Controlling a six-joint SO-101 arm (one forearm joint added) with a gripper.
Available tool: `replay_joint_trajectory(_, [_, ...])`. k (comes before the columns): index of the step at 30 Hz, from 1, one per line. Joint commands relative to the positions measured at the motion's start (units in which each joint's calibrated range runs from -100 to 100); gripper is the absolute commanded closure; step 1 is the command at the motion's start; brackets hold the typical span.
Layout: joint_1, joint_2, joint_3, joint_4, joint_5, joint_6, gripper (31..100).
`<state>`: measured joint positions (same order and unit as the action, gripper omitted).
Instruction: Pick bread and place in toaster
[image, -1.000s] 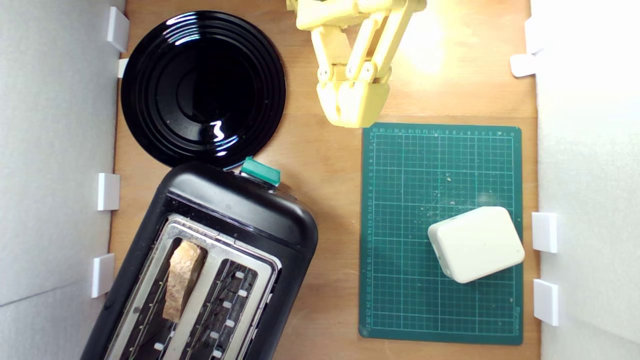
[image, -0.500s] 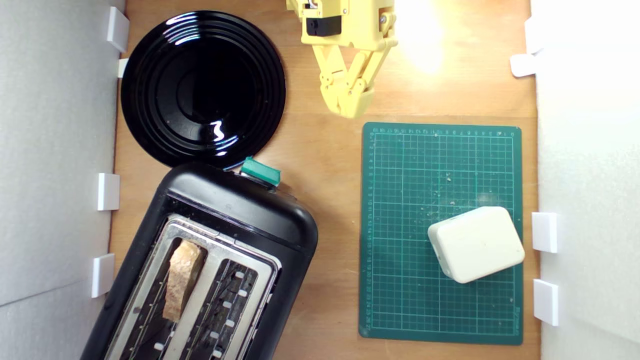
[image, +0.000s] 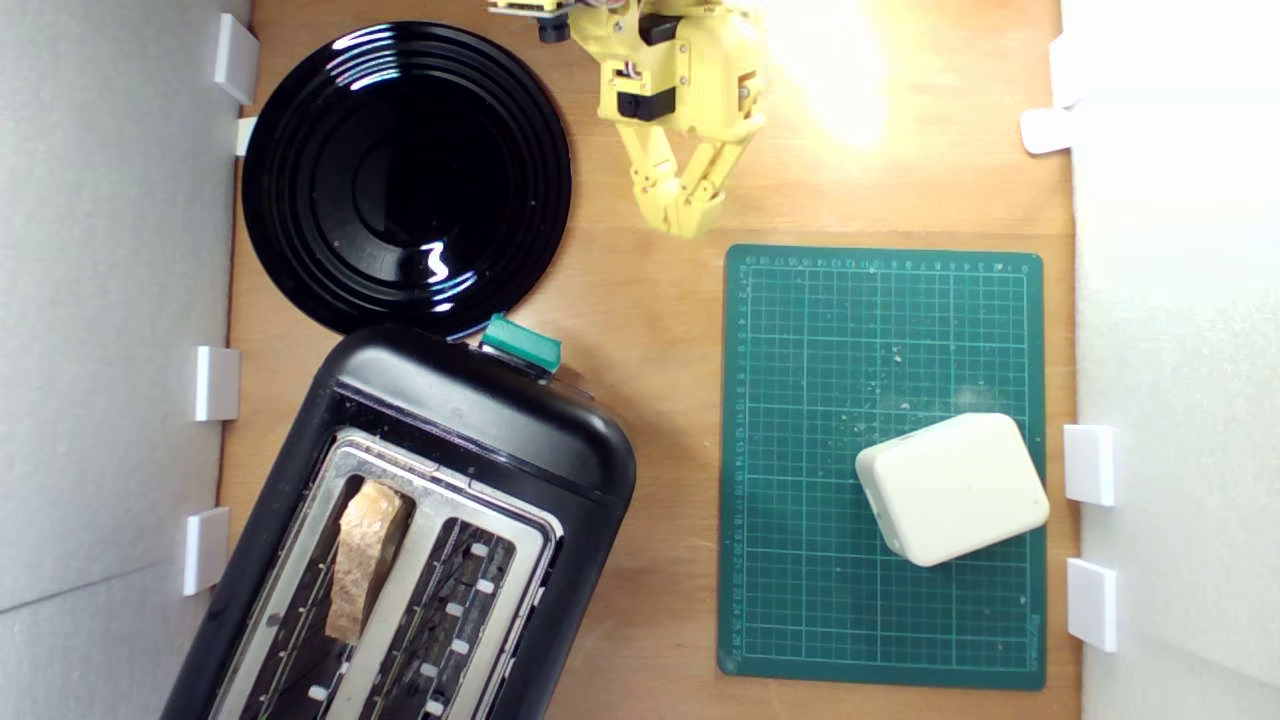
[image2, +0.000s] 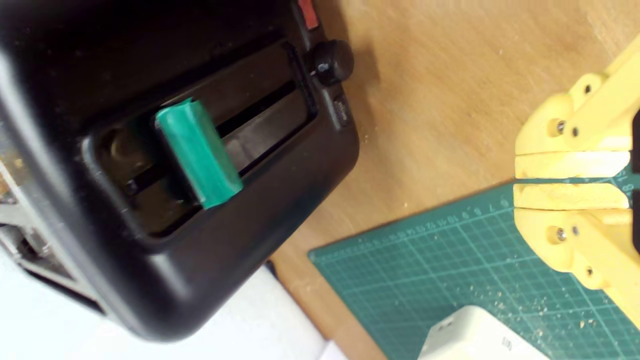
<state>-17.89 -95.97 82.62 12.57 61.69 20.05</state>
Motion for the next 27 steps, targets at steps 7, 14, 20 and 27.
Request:
replay_joint_trajectory(7, [-0.4, -2.5, 6.5, -0.2, -1.5, -0.3, 86.5])
replay_joint_trajectory(14, [-0.4, -2.5, 6.6, -0.2, -1.5, -0.1, 86.5])
replay_joint_trajectory(20, [-1.3, -2.9, 9.9, -2.6, -1.5, 1.1, 86.5])
replay_joint_trajectory(27, [-0.4, -3.0, 10.8, -5.8, -1.5, 3.2, 86.5])
